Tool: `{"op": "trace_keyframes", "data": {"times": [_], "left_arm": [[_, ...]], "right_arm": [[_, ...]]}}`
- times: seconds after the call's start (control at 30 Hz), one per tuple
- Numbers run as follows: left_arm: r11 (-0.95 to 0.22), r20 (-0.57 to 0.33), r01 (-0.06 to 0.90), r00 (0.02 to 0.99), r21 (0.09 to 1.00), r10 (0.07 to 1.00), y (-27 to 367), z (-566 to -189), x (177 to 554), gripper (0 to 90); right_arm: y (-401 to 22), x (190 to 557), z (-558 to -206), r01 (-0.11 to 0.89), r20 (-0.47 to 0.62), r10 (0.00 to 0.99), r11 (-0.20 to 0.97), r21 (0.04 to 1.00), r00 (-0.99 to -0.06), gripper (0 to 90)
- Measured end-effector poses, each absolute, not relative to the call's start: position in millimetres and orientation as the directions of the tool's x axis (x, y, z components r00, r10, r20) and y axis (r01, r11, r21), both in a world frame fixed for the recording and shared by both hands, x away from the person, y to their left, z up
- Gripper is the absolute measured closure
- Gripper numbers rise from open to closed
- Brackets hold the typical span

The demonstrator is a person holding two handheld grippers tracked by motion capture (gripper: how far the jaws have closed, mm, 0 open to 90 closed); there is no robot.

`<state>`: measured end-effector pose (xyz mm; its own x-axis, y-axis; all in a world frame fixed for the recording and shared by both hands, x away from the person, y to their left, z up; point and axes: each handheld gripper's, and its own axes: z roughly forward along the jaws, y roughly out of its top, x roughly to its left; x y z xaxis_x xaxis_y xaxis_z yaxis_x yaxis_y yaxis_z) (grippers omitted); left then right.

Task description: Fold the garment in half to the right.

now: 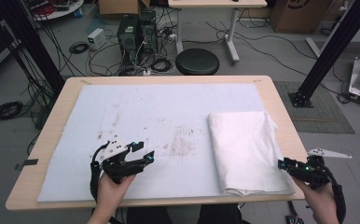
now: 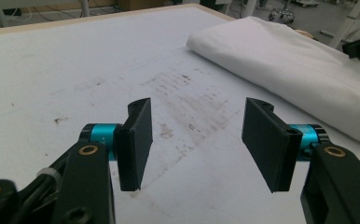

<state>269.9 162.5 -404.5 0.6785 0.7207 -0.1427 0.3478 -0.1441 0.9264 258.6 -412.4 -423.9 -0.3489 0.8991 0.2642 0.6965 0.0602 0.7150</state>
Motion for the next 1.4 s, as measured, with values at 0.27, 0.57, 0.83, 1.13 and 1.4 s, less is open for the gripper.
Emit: {"op": "trace_keyframes", "data": {"times": [0.27,0.57,0.83,1.13,1.4], "left_arm": [[-0.157,-0.13,0.34,0.686,0.927,0.715,161.0,-402.0,264.5,43.0],[-0.159,-0.13,0.342,0.684,0.926,0.718,162.7,-401.9,264.4,43.0],[-0.16,-0.131,0.35,0.677,0.923,0.725,165.0,-404.4,268.1,43.0],[-0.159,-0.136,0.362,0.666,0.918,0.734,167.3,-406.7,270.9,43.0],[-0.158,-0.149,0.379,0.663,0.912,0.733,169.3,-410.6,275.4,42.9]], "right_arm": [[-411.5,238.6,-425.5,0.682,0.201,0.904,0.125,0.72,-0.378,89.0],[-414.3,244.3,-430.1,0.695,0.178,0.917,0.134,0.706,-0.357,76.0],[-409.1,324.2,-383.4,0.633,0.095,0.947,0.128,0.763,-0.306,69.2],[-392.6,403.8,-397.9,0.705,0.078,0.962,0.135,0.696,-0.262,69.2],[-399.4,413.3,-406.4,0.711,0.056,0.966,0.146,0.688,-0.252,90.0]]}}
